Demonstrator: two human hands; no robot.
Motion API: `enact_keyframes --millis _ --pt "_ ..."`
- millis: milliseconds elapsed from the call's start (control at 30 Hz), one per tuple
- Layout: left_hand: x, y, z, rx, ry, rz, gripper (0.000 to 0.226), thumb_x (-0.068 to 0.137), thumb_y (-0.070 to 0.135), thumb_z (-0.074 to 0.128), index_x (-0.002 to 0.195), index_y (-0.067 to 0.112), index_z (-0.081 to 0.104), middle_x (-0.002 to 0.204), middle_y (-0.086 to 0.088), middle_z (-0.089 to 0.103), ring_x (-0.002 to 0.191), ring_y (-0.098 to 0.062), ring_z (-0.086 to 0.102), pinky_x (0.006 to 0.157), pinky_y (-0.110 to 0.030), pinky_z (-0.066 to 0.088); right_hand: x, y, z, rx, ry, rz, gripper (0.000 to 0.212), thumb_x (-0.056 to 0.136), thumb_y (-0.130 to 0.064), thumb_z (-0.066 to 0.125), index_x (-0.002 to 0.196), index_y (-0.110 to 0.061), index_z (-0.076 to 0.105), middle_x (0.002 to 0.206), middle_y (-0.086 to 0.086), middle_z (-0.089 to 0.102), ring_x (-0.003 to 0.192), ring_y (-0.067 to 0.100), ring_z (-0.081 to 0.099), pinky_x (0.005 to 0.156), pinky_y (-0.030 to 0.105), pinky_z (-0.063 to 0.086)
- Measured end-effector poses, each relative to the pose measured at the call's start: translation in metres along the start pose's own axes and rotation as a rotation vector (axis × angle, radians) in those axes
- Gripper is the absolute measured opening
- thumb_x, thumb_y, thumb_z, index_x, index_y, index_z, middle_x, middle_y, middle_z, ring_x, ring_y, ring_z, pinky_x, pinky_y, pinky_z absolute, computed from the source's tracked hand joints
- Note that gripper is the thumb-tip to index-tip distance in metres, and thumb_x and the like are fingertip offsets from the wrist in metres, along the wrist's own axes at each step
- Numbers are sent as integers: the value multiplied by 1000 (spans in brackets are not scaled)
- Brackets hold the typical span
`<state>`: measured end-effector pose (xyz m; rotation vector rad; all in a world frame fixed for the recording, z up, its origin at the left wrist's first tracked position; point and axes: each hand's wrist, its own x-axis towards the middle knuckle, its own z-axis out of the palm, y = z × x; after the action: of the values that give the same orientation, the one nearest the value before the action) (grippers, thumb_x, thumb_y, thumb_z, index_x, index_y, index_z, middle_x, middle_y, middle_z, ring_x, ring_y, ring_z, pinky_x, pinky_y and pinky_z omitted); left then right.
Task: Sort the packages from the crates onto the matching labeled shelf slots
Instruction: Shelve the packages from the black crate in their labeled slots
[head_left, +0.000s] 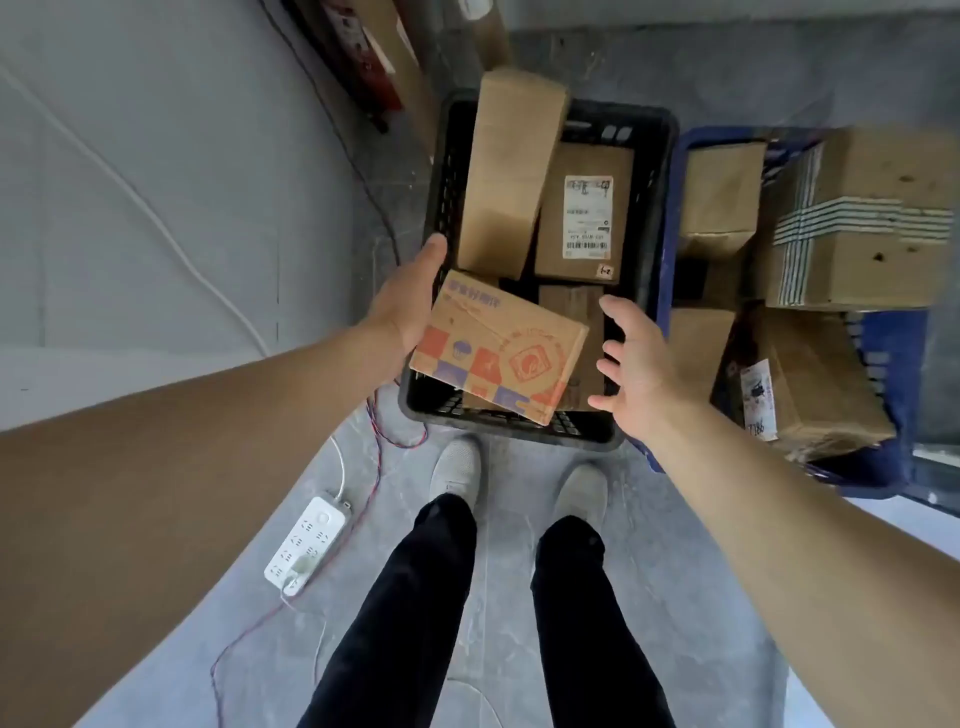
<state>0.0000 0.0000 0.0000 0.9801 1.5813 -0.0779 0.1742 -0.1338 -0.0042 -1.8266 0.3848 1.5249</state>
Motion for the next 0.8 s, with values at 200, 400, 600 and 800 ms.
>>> enact_keyframes --millis 200,400,600,800 --pt "41 -18 14 9 -42 -78 59 96 75 28 99 31 67 101 -2 76 82 -23 75 48 -23 53 38 8 15 -34 13 27 23 101 -47 57 85 -31 50 89 -7 51 105 20 48 115 59 30" --pt "59 -28 20 -57 -91 -145 79 90 81 29 121 20 69 106 -11 77 89 -31 76 82 -49 61 60 21 22 -49 -34 32 24 101 -47 56 92 -25 60 92 -2 63 84 11 56 92 49 35" --pt "50 -26 20 -73 -79 -272 93 79 91 29 138 26 58 132 -4 60 117 -30 59 98 -55 44 50 20 36 14 -28 0 25 100 -48 56 100 -24 64 98 1 72 88 16 66 83 41 52" --pt "54 -24 30 113 240 -154 89 88 81 24 148 19 46 153 -17 36 136 -36 41 112 -52 36 47 18 56 -30 4 -16 40 99 -52 57 116 -17 66 91 3 74 79 18 69 65 32 52"
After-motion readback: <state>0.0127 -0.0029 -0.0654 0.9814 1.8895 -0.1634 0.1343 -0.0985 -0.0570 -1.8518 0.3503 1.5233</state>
